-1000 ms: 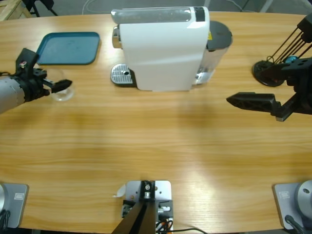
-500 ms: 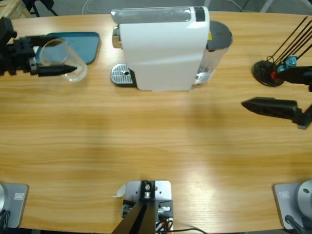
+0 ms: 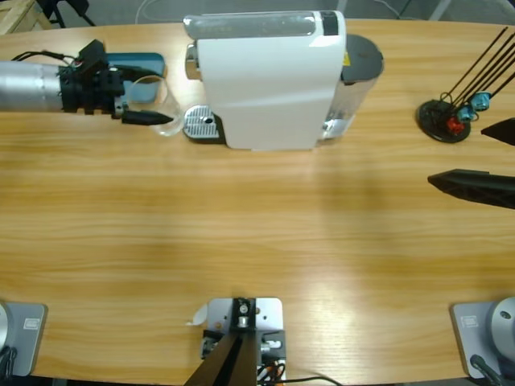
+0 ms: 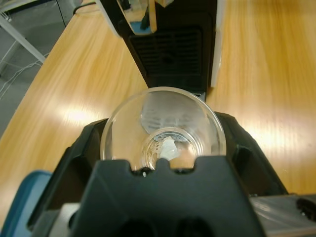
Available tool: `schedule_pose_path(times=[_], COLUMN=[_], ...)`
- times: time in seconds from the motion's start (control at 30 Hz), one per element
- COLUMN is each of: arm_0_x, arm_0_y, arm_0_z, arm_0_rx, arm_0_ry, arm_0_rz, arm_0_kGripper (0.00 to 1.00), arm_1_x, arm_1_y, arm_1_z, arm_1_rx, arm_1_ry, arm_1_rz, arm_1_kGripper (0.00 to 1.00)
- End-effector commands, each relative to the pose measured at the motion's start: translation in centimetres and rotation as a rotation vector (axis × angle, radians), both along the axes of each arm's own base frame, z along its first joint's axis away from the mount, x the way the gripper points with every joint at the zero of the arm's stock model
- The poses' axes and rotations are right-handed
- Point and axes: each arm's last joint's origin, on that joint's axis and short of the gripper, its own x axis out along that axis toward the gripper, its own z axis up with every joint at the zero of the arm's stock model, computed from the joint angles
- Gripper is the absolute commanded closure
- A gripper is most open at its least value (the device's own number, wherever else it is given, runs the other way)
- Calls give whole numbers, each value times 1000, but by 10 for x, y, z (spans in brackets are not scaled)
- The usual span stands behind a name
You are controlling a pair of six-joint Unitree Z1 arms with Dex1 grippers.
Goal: Pour coffee
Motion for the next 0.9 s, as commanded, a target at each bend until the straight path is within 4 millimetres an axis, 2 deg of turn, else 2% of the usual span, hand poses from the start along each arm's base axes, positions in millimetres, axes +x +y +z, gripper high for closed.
schedule_pose_path(times=[0.03,0.37,0.63,0.8,0.9], arm_0_x=[26,17,14,7,8], arm_0_y=[-29,-51,-56,-74,-76], arm_0_z=[-12,-18,-18,-26,-27], arm_0_rx=[-4,70,86,170,184], arm_0_ry=[26,-5,-3,-40,-46], arm_0_rz=[-39,-44,-52,-37,-27], arm_0_kGripper=[1000,1000,1000,1000,1000], arm_1_x=[1,1,1,1,0], arm_1_y=[3,1,1,0,-2], arm_1_z=[-14,-14,-15,-14,-15], arm_1_rx=[-55,-54,-59,-57,-60], arm_1_ry=[23,9,4,2,1], arm_1_rz=[4,-5,-12,-13,-15], arm_1_kGripper=[0,0,0,0,0])
